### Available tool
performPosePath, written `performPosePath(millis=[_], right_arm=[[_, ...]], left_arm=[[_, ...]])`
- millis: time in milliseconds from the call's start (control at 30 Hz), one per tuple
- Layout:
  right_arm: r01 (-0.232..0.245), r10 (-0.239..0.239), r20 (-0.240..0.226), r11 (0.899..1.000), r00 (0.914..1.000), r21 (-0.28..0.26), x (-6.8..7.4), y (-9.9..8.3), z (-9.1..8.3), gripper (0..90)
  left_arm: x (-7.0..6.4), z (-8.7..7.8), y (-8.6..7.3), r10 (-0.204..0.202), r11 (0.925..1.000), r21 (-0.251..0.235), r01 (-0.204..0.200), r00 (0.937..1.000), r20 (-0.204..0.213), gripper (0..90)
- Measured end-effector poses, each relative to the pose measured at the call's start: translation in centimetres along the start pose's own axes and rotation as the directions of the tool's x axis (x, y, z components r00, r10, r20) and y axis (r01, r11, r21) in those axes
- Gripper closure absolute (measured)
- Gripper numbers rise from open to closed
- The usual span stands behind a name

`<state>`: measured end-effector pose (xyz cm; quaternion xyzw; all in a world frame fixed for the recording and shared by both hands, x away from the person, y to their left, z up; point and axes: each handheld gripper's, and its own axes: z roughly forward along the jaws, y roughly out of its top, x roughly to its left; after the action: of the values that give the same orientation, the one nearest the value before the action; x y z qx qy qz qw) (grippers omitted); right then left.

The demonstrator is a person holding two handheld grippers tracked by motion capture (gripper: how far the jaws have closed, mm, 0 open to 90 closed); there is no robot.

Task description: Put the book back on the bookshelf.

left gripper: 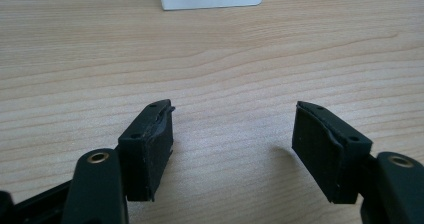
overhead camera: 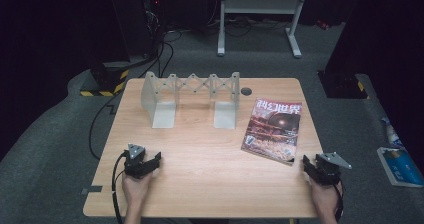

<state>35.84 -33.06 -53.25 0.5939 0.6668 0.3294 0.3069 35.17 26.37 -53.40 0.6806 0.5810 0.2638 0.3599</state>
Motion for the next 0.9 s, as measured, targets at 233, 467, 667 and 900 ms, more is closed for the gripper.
performPosePath(millis=[233,467,667,900], right_arm=[[-0.005,0.005,0.004,1.000,1.0000,-0.001,0.07,0.00,0.03,46.8],[0.015,-0.015,-0.012,1.000,0.9998,-0.012,0.29,-0.08,0.08,48.6],[0.015,-0.015,-0.021,1.000,0.9997,-0.012,0.21,-0.08,0.09,47.3],[0.029,-0.030,-0.043,0.999,0.9986,-0.014,0.33,-0.18,0.05,45.7]], left_arm=[[0.01,-0.04,-0.05,-0.009,1.0000,-0.003,0.009,1.0000,0.003,32.8],[0.31,-0.09,-0.06,-0.034,0.9994,-0.009,0.035,0.9992,0.022,32.8],[0.19,-0.10,-0.08,-0.009,0.9999,-0.006,0.009,0.9989,0.045,32.6],[0.05,0.17,0.07,0.014,0.9999,-0.005,-0.013,0.9988,0.047,32.7]])
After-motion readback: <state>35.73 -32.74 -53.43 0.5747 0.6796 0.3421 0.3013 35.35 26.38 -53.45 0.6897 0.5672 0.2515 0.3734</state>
